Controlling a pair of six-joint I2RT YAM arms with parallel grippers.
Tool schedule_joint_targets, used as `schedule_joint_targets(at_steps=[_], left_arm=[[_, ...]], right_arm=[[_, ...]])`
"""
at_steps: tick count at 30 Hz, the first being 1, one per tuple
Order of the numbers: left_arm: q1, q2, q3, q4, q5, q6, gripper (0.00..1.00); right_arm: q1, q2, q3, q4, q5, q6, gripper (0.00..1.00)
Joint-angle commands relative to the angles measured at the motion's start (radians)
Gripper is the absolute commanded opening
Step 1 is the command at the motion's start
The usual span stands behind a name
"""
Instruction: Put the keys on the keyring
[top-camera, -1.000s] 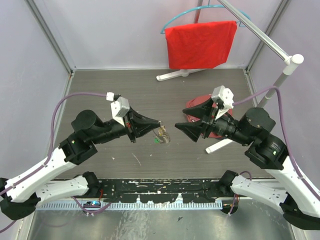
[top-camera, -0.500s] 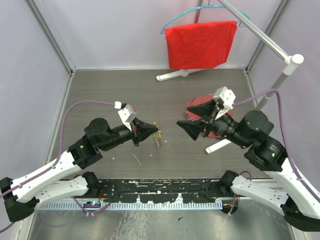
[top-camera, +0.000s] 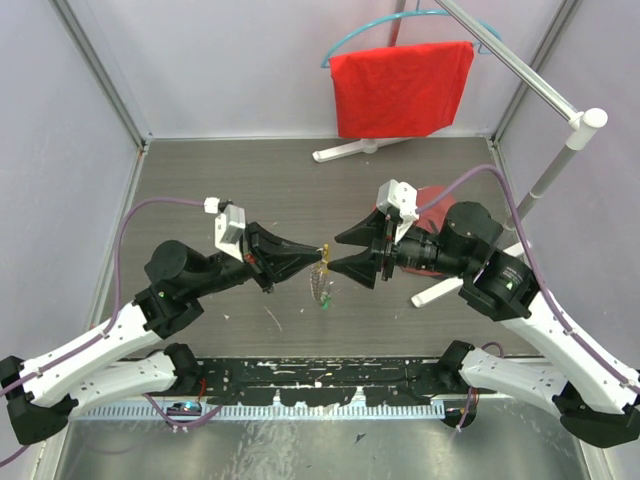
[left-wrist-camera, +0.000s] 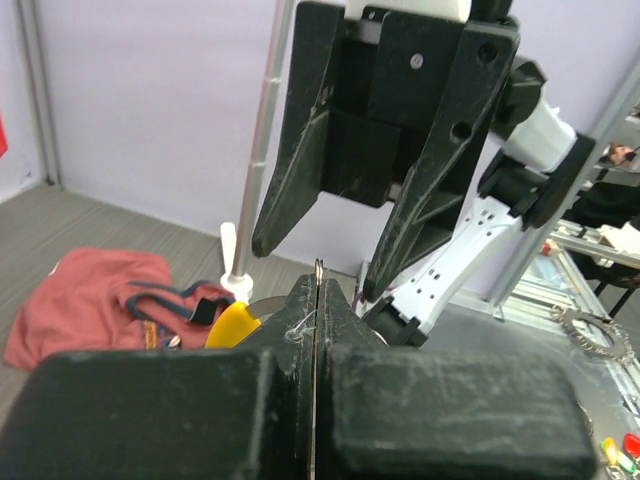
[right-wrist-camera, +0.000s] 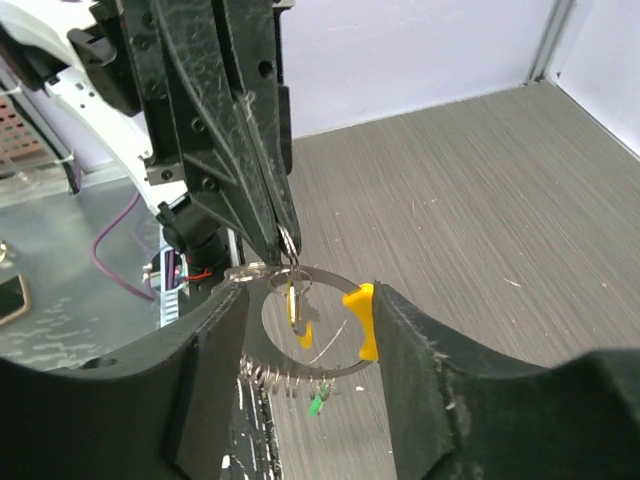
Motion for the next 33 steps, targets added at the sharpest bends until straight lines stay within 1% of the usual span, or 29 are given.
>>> schedule_joint_targets(at_steps=[1,3,6,8,13,19,25,33], left_arm=[[-0.004,-0.005,0.017,0.165,0.06,-0.065,0.0],[-0.003,-0.008,0.017,0.177,0.061,-0.075,0.0],[-0.003,-0.009,0.017,0.202,0.062,-0.093,0.0],[-0.003,-0.003,0.022,0.217,0.069,-0.103,0.0],[-0.002,0.008,0.032,0.23,0.065,-0.114,0.0],[-0.003,0.016,0.043,0.232,0.06,-0.117,0.0],[-0.002,0.022,0.052,0.236,0.073,-0.122,0.0],[-0.003,0.031,0.066,0.237,0.099,-0.125,0.0]], right_arm=[[0.001,-0.035,0.046,0.025,-0.082,-0.047,0.6],[0.001,-0.055,0.04,0.019,-0.089,-0.05,0.59],[0.002,-0.065,0.037,0.021,-0.109,-0.046,0.56],[0.001,-0.065,0.038,0.028,-0.116,-0.04,0.56],[0.001,-0.062,0.03,0.059,-0.103,-0.034,0.52],[0.002,-0.045,-0.002,0.101,-0.116,-0.015,0.54],[0.0,-0.026,-0.011,0.102,-0.127,-0.016,0.46],[0.001,-0.014,-0.017,0.114,-0.137,-0.015,0.45]])
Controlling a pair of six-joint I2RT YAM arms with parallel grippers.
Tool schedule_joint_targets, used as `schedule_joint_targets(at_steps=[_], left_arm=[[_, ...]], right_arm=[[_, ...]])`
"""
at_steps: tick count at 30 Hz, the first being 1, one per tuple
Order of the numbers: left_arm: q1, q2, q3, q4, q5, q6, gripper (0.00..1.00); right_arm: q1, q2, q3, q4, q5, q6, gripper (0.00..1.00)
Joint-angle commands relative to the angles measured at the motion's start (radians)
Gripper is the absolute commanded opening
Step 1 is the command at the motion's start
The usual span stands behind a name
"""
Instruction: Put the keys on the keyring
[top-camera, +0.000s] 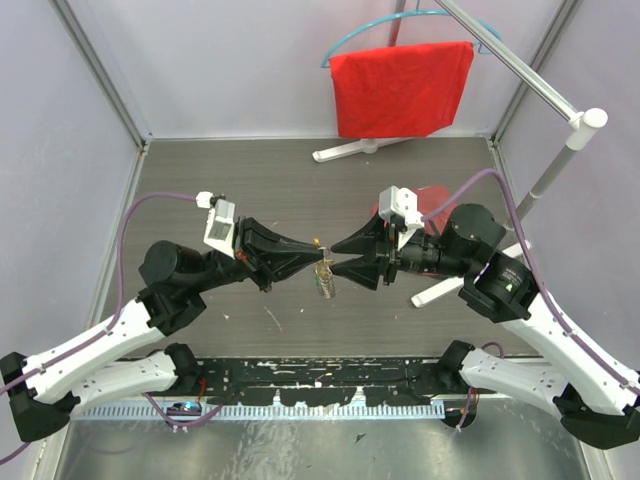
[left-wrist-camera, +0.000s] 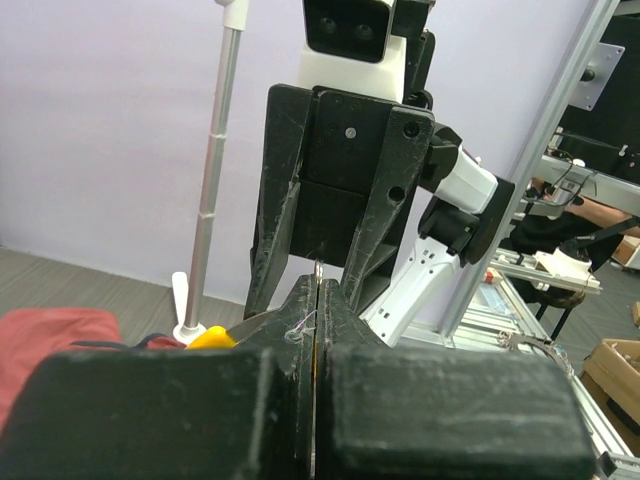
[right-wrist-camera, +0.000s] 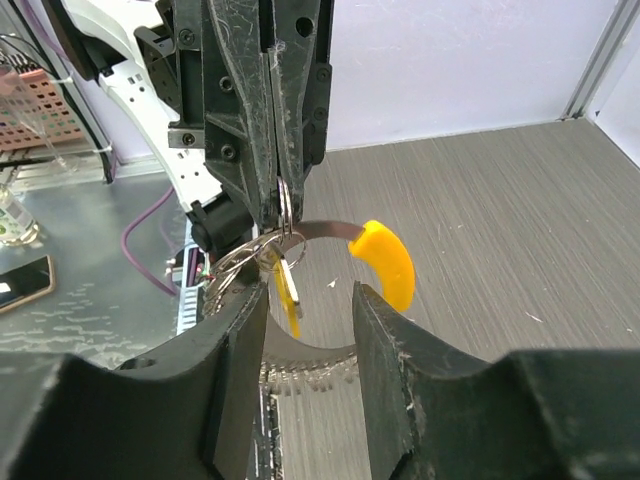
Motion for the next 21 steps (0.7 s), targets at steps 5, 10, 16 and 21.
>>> schedule_joint_targets(at_steps=[5,10,16,21], left_arm=[[-0.003,0.007,0.043,0.062,0.023,-0.015,0.0],[-0.003,0.008,0.042,0.07,0.028,-0.02,0.0],[-0.003,0.003,0.04,0.066,0.027,-0.019,0.0],[-0.002,0.003,0.035,0.062,0.025,-0.019,0.0]], right_arm=[[0.001,0.016,0.004,0.096,-0.054,0.028,0.42],[0.0,0.027,0.006,0.092,-0.055,0.025,0.28],[0.001,0.021,0.021,0.058,-0.038,0.013,0.02],[0.0,0.0,0.033,0.047,-0.015,0.006,0.01]])
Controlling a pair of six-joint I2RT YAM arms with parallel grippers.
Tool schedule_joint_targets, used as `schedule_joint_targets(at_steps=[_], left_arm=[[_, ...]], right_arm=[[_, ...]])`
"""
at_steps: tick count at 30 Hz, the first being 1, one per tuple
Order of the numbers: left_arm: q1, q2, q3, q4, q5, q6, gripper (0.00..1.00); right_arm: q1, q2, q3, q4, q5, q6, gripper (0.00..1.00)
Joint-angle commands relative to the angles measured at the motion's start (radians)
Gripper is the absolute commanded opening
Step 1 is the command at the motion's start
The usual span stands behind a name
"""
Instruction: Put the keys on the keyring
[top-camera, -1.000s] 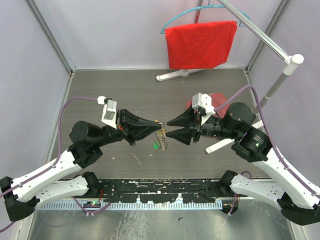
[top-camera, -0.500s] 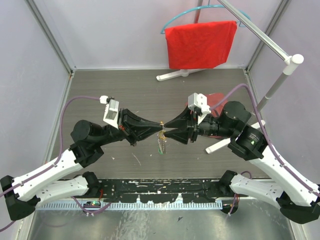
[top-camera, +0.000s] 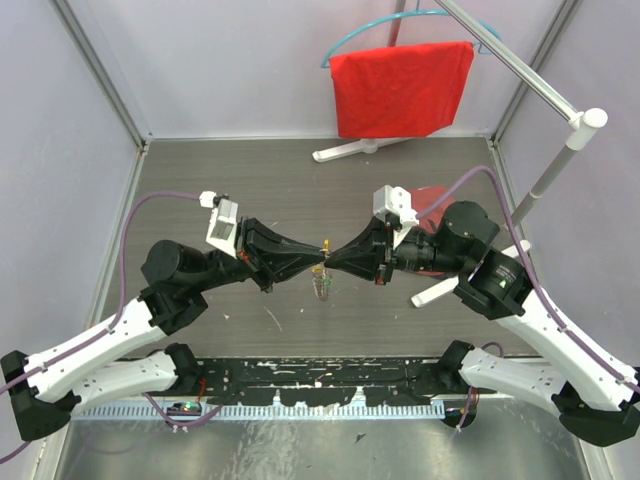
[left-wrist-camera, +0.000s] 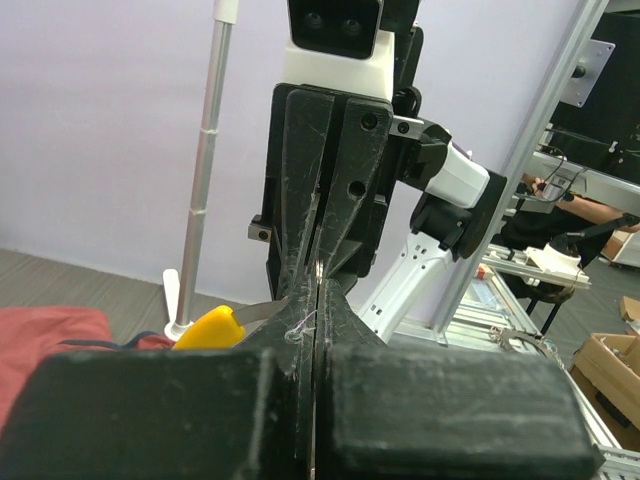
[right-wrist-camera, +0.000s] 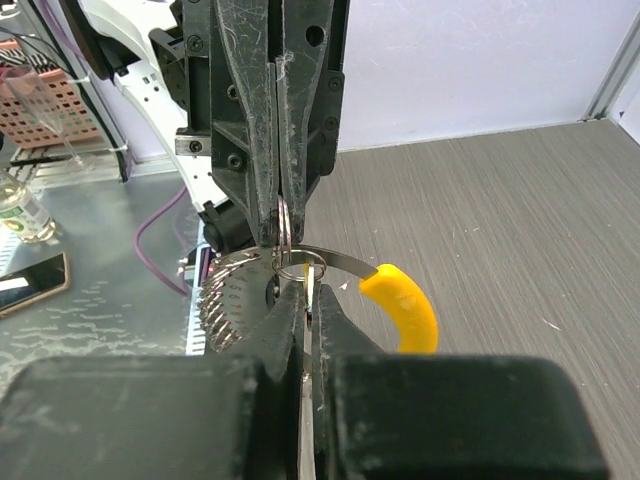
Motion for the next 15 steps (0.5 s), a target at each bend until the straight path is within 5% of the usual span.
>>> schedule_joint_targets(at_steps=[1,15], left_arm=[[-0.003,-0.009,0.034,0.054,0.004,-0.004,0.0],[-0.003,0.009,0.043,0.017,0.007,0.004,0.0]], right_arm=[[0.0,-0.027,0.041,0.016,0.021,-0.014,0.01],[0.0,-0.038,0.053,0.018,0.012,-0.01,0.01]])
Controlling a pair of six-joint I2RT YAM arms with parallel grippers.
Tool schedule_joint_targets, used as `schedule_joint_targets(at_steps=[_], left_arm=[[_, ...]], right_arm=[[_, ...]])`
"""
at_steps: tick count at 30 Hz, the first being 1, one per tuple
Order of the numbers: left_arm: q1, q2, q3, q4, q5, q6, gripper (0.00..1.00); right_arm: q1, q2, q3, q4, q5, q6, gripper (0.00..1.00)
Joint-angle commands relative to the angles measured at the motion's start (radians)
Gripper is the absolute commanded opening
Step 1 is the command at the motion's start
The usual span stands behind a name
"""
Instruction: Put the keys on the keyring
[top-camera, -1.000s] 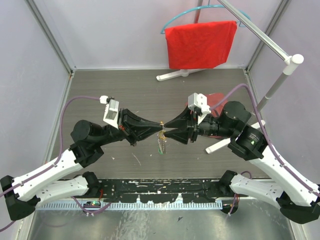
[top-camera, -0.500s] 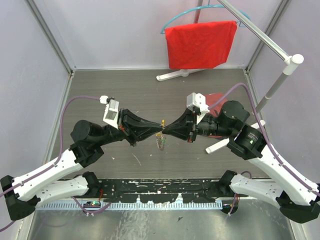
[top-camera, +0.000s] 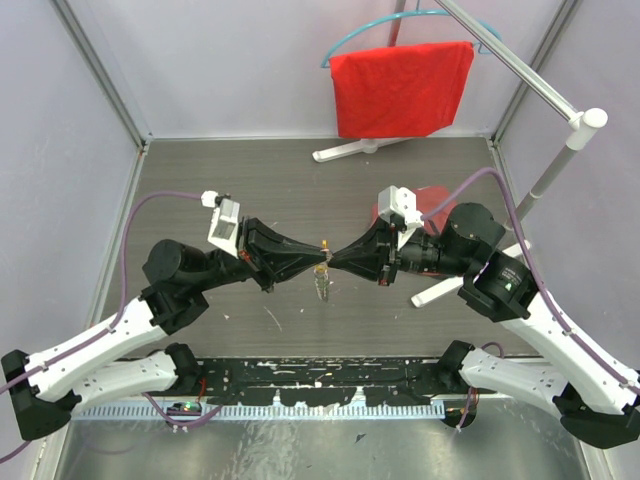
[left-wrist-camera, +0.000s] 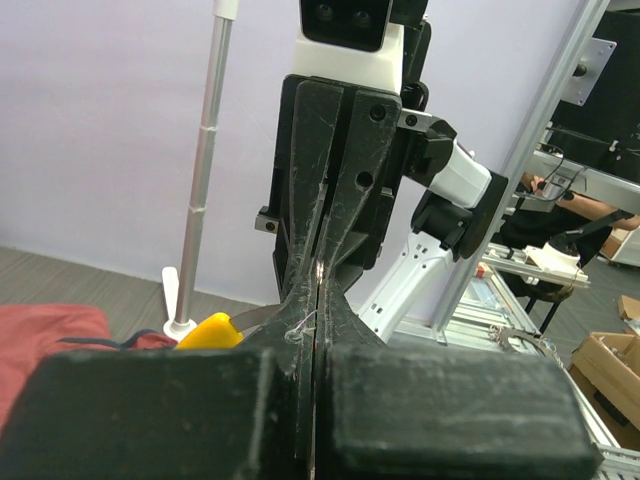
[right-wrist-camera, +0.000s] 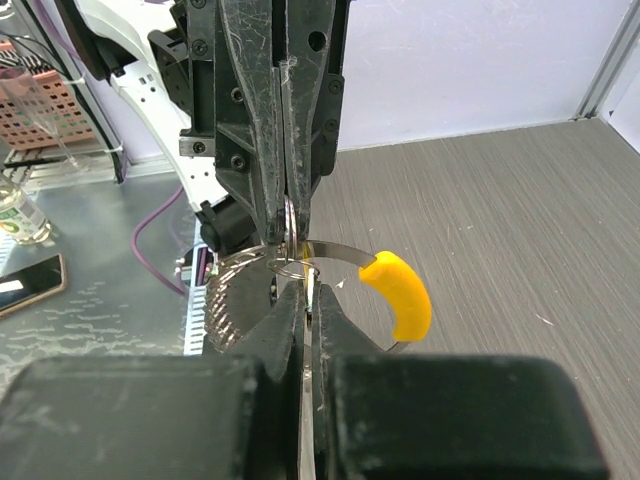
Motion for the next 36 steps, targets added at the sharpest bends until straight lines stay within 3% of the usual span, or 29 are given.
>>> schedule_joint_targets(at_steps=[1,11,23,32,33,36], left_arm=[[-0.003,0.008,0.041,0.015,0.006,0.005,0.0],[-0.003,0.025,0.065,-0.045,0.013,0.034,0.0],[-0.002,-0.014,0.122,-0.277,-0.014,0.172,0.0],[-0.002,-0.02,0.122,-0.294,-0.016,0.179,0.0],[-0.003,-0.021,0.123,-0.295,-0.017,0.179,0.0],[-0.004,-0.021,0.131,-0.323,-0.034,0.19,0.0]], right_arm=[[0.0,-0.019,0.048,0.035,-0.002,-0.005,0.01],[0.0,-0.027,0.051,0.024,0.016,-0.012,0.01],[0.0,-0.044,0.057,-0.029,0.079,-0.037,0.01],[0.0,-0.039,0.059,-0.034,0.076,-0.035,0.01],[0.0,-0.036,0.058,-0.035,0.075,-0.037,0.05],[0.001,-0.026,0.056,-0.054,0.083,-0.043,0.36]])
